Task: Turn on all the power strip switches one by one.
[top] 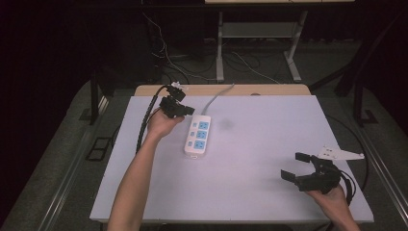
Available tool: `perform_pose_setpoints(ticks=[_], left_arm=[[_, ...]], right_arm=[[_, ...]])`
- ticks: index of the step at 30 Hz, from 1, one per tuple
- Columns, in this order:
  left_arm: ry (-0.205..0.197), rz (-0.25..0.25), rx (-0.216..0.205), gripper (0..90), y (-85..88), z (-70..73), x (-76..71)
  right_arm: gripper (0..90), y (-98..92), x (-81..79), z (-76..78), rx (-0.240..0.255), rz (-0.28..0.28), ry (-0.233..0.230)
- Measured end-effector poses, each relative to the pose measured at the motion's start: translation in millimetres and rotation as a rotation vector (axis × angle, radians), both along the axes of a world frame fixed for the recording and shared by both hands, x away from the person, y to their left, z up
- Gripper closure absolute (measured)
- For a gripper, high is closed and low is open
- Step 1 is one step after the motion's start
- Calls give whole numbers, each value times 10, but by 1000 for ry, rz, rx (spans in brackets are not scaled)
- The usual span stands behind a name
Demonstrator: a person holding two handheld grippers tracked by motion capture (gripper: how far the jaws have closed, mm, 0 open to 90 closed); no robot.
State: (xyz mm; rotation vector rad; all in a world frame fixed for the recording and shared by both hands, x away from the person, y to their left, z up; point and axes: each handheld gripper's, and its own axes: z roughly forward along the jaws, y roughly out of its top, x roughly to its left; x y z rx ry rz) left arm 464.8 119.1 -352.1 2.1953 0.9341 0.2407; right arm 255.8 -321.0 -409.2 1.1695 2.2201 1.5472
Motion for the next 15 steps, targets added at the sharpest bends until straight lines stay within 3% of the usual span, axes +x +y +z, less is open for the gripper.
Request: perform_pose_setpoints(ticks=[4,6,9,15], left_arm=[[-10,-16,-36,727,32,124,-96],[-3,-25,-64,597,51,177,-146],[-9,-27,-55,414,75,240,-242],[-13,-28,-65,146,165,277,-459]], right_arm=[[6,6,-8,3,-1,1,0],[5,8,-10,4,-1,3,-2],[5,9,-9,3,0,3,0],[5,13,-9,4,0,6,-2]])
